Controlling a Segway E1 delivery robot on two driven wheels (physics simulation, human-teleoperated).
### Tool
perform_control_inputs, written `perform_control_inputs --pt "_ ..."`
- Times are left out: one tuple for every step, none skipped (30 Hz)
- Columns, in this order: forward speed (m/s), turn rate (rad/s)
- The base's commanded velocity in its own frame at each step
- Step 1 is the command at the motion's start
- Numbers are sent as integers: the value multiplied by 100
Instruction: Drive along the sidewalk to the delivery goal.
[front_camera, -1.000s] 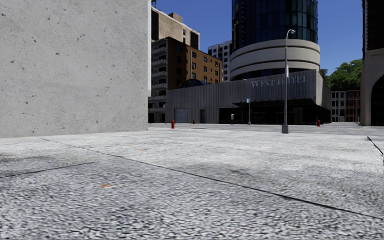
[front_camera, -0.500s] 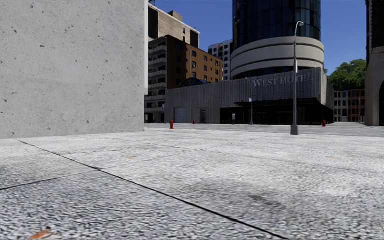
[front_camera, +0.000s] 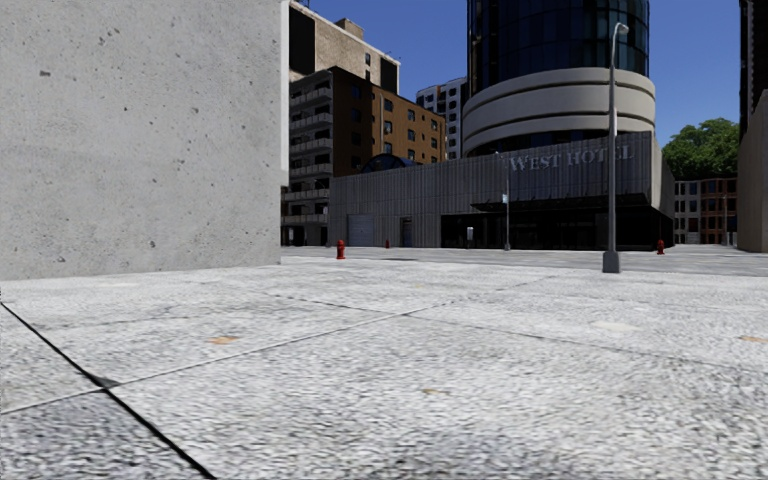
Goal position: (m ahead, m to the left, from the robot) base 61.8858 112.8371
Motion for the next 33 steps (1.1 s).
perform_control_inputs --pt "200 0" --pt "200 0" --pt "200 0" --pt "200 0" --pt "200 0" --pt "200 0" --pt "200 0" --pt "200 0" --pt "200 0" --pt "200 0" --pt "200 0" --pt "200 0" --pt "200 0" --pt "200 0" --pt "200 0" --pt "200 0" --pt "200 0" --pt "200 0" --pt "200 0" --pt "200 0" --pt "200 0" --pt "200 0" --pt "200 0" --pt "200 0" --pt "200 0" --pt "200 0" --pt "200 0" --pt "200 0" --pt "200 0" --pt "200 0" --pt "200 0" --pt "200 0" --pt "200 0"
